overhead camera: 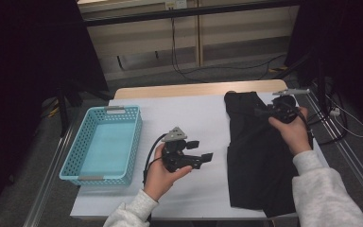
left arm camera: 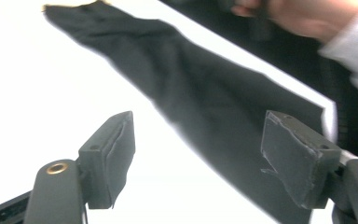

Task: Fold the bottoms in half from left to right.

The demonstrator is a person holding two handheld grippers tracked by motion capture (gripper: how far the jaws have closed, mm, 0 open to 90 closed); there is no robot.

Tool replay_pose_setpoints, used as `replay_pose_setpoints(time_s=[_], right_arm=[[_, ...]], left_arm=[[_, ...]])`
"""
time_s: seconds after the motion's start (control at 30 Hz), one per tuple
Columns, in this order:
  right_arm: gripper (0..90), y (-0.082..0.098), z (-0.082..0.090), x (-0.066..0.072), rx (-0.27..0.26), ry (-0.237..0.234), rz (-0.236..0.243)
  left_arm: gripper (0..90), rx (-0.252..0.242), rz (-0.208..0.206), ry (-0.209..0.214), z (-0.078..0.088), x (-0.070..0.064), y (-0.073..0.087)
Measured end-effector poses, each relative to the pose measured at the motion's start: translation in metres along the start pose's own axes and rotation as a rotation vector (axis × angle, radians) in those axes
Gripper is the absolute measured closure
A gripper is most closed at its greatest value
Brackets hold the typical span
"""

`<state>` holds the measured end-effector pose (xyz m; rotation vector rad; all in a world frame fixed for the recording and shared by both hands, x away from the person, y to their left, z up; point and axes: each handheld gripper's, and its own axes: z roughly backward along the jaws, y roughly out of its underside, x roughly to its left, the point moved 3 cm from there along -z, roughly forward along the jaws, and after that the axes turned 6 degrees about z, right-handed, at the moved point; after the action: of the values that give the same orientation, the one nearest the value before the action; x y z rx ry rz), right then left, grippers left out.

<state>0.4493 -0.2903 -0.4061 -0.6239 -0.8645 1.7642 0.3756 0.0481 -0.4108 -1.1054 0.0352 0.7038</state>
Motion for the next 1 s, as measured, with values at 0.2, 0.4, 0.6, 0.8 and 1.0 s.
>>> replay_pose_setpoints(time_s=[0.2,0.4,0.6,0.8,1.0], right_arm=[[34.3,0.041,0.01,0.026,0.048,-0.049,0.058],[31.0,0.072,0.027,0.037,0.052,-0.047,0.052],[31.6,0.087,0.045,0.036,0.059,-0.009,0.068],[32.7,0.103,0.058,0.03,0.077,0.034,0.022],[35.0,0.119,0.067,0.025,0.098,0.049,0.012]], left_arm=[[21.4,0.029,-0.021,-0.053,0.005,0.021,0.015],[20.2,0.05,-0.029,-0.084,0.004,0.033,0.024],[18.6,0.064,-0.037,-0.114,0.007,0.041,0.03],[18.1,0.075,-0.043,-0.132,0.012,0.045,0.032],[17.1,0.068,-0.048,-0.142,0.015,0.048,0.031]])
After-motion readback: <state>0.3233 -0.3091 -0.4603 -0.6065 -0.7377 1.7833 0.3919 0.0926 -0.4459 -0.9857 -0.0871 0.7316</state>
